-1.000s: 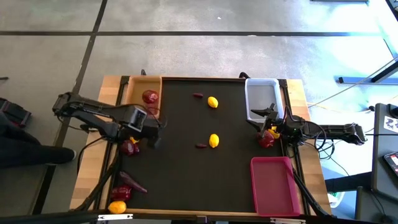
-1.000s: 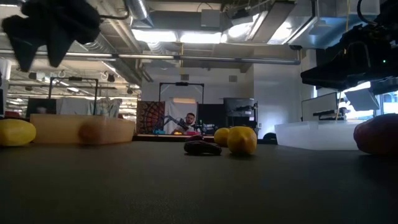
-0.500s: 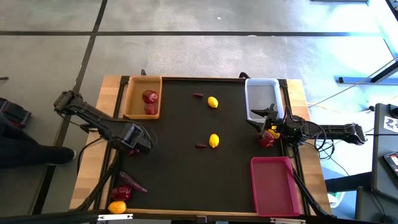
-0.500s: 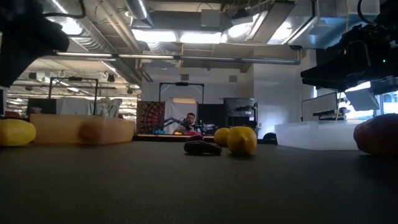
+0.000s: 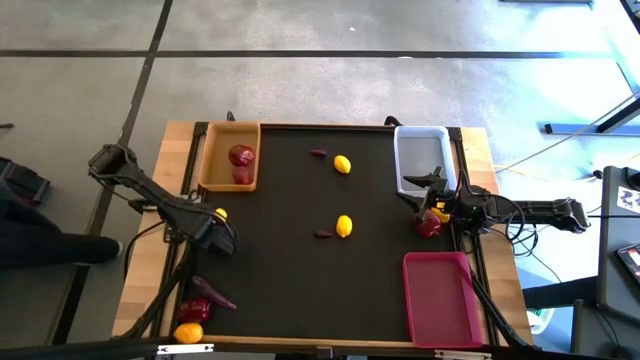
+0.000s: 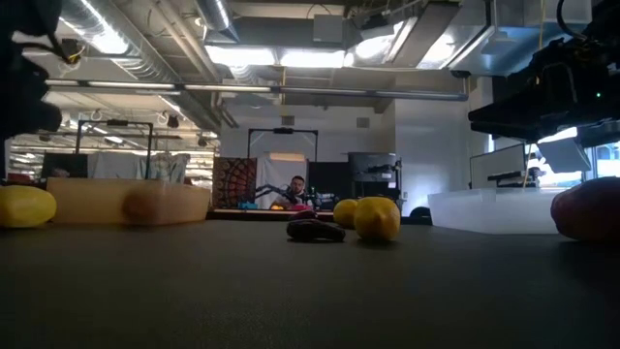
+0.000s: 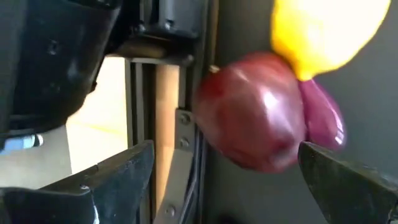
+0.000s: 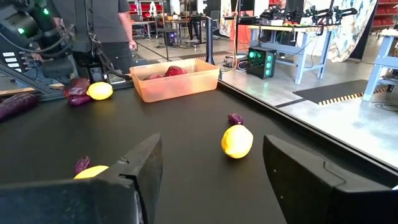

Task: Sort produce into baskets
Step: Put the apple into the orange bin

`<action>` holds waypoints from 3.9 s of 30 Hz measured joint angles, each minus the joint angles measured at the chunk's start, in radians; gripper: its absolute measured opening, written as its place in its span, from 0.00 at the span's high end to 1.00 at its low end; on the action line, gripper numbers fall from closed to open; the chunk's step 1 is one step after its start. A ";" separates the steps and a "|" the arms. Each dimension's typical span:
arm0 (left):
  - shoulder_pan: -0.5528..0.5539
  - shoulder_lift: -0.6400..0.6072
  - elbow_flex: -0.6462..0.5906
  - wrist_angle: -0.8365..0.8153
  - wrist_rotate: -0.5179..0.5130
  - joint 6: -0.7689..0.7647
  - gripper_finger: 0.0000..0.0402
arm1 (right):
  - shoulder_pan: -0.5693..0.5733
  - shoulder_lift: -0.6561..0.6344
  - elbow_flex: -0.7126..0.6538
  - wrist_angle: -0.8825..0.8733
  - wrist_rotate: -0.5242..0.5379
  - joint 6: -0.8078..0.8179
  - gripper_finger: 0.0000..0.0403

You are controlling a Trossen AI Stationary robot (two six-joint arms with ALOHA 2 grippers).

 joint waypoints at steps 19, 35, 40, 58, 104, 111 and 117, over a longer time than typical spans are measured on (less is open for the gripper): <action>-0.011 0.006 -0.081 0.141 -0.037 -0.009 0.08 | 0.000 0.000 0.000 0.000 0.010 -0.004 0.41; -0.038 0.007 -0.083 0.144 -0.032 0.002 0.44 | 0.000 0.000 0.000 -0.002 0.011 -0.004 0.41; -0.038 0.005 -0.077 0.144 -0.029 0.010 0.43 | 0.000 0.000 0.000 -0.002 0.011 -0.004 0.41; 0.010 -0.004 0.126 0.140 -0.194 0.237 0.44 | 0.000 0.000 0.000 -0.002 0.011 -0.004 0.41; 1.026 -0.097 0.166 0.092 -0.563 1.175 0.42 | 0.000 0.000 0.001 -0.014 0.010 -0.004 0.41; 1.074 -0.034 0.109 0.147 -0.551 1.244 0.41 | 0.000 0.000 0.001 -0.020 0.010 -0.004 0.41; 1.094 -0.027 0.027 0.264 -0.488 1.284 0.41 | 0.000 0.000 0.001 -0.020 0.010 -0.004 0.41</action>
